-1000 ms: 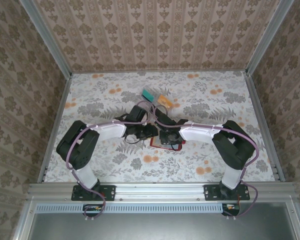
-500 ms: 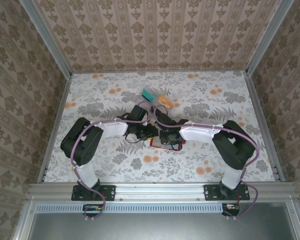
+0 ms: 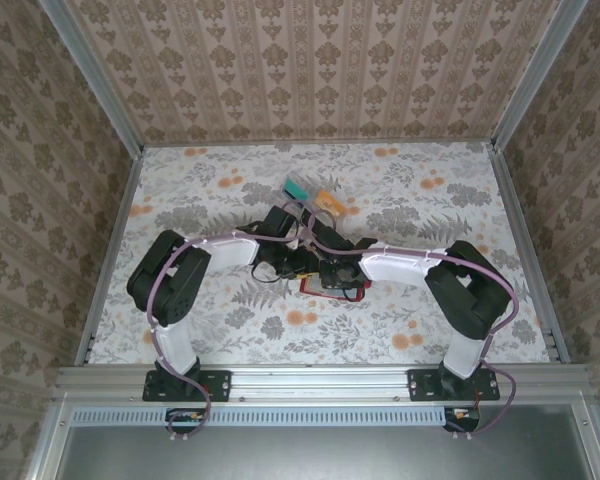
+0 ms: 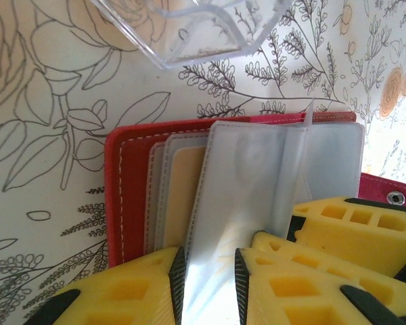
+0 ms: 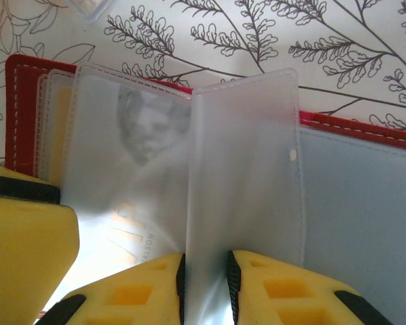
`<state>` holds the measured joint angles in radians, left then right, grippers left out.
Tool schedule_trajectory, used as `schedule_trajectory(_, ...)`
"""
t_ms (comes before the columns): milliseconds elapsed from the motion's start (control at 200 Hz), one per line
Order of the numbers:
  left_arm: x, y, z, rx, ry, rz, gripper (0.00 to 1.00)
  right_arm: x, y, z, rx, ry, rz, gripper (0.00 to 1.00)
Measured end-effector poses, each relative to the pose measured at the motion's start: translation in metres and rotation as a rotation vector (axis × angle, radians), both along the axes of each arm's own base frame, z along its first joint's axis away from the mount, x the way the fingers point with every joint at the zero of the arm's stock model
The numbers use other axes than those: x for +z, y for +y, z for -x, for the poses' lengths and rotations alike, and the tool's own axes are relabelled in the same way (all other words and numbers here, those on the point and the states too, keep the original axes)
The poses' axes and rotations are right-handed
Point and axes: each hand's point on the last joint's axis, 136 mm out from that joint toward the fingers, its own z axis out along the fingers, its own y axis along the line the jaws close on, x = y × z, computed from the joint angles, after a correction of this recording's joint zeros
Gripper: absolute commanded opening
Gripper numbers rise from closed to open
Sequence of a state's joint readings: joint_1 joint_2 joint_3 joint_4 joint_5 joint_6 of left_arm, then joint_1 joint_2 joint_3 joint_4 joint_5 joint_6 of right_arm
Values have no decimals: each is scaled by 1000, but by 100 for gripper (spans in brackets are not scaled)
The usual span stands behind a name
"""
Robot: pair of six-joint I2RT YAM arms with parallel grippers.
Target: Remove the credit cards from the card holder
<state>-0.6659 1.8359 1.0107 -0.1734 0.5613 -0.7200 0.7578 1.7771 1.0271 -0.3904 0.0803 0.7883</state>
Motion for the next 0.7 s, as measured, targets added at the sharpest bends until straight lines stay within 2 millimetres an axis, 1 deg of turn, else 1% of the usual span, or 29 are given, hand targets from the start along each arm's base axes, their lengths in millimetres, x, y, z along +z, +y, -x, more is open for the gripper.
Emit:
schedule_trajectory(355, 1, 0, 1, -22, -3, 4, 29, 0, 0, 0, -1, -1, -10, 25)
schedule_trajectory(510, 4, -3, 3, -37, 7, 49, 29, 1, 1, 0, -1, -5, -43, 25)
schedule_trajectory(700, 5, -5, 9, -63, 20, 96, 25, 3, 1, 1, -1, -3, -82, 25)
